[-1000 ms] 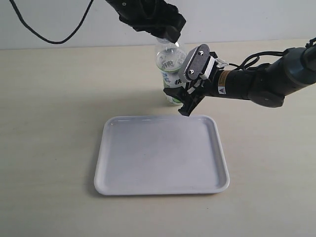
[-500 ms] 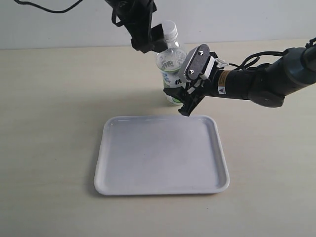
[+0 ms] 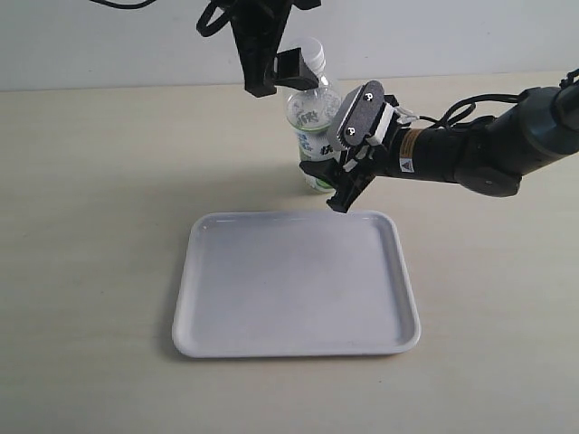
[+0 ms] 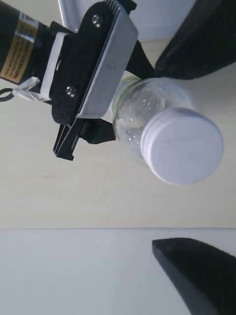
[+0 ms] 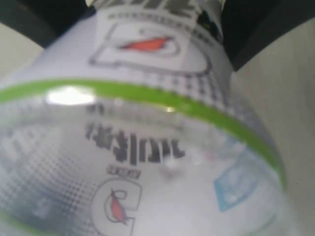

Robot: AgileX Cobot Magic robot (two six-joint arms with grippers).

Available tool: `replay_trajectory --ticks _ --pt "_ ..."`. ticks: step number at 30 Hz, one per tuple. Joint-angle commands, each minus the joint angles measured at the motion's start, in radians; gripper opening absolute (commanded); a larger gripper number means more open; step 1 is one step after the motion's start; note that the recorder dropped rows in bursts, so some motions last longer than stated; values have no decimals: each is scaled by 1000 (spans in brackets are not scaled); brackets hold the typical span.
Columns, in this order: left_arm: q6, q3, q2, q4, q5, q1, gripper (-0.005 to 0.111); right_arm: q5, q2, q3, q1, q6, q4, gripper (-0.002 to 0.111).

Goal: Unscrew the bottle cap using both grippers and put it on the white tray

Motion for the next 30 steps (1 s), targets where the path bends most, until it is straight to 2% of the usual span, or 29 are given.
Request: replay_trajectory --ticks 1,8,10,14,21,23,26,28,30 --pt "10 -3 -7 -23 -7 0 81 189 30 18 -5 -21 -40 0" --pt "10 -3 9 -27 6 0 57 189 30 18 -5 -21 -40 0" --pt "10 -3 9 -27 4 0 58 189 30 18 -5 -21 -40 0" --pt "-26 -3 17 -27 -1 0 66 189 30 18 -5 -21 -40 0" --pt "-233 -3 21 -27 -91 0 67 189 30 18 -5 -21 -40 0" --pt "-307 -3 21 -27 -84 0 67 189 30 18 -5 -21 -40 0" --pt "-349 -3 21 -17 11 0 67 189 30 18 -5 -21 -40 0" --pt "-255 -3 21 59 11 0 67 189 30 18 -5 -21 -40 0" --pt "-162 -3 21 68 11 2 67 189 30 18 -5 -21 -40 0"
